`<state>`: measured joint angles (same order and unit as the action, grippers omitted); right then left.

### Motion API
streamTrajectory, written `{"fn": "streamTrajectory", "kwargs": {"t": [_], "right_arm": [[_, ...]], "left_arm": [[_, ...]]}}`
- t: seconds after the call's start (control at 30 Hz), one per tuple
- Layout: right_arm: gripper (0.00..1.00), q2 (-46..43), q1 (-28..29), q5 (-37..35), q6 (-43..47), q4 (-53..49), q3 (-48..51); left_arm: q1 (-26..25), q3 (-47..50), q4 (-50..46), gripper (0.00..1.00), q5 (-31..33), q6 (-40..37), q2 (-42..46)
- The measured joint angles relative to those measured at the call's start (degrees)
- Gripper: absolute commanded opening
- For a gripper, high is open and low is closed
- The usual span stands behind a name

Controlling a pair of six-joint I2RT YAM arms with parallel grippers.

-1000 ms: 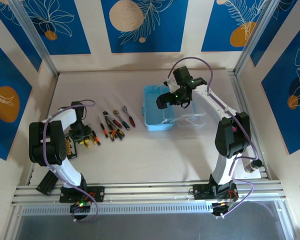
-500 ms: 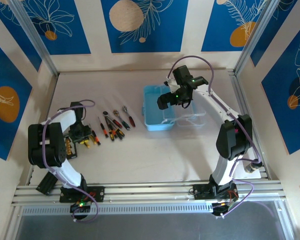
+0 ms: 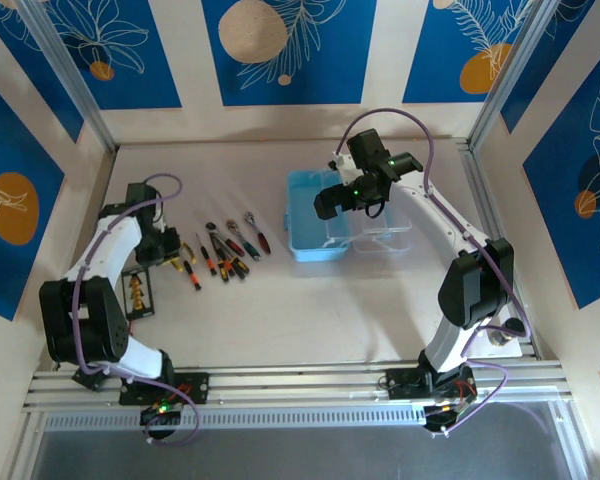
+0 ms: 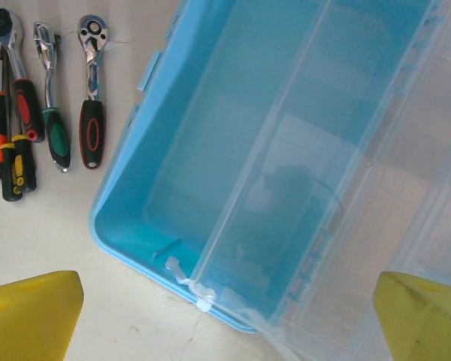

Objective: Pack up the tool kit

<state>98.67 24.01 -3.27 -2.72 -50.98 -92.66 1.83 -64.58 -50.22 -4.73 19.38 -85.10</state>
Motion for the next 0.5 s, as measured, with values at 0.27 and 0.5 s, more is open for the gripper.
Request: {"fn": "streamTrajectory", "kwargs": {"t": [0.27, 0.5], "right_arm": [[0.83, 0.0, 2.9, 6.8, -3.4, 0.4, -3.7], [0.68, 0.1, 4.1, 12.4, -7.3, 3.3, -5.4]], "left_arm": [[-19.6, -17.9, 5.2, 0.00, -10.1, 3.2, -5.0], [-28.0, -25.9, 11.0, 0.00, -16.5, 6.4, -15.1]]}}
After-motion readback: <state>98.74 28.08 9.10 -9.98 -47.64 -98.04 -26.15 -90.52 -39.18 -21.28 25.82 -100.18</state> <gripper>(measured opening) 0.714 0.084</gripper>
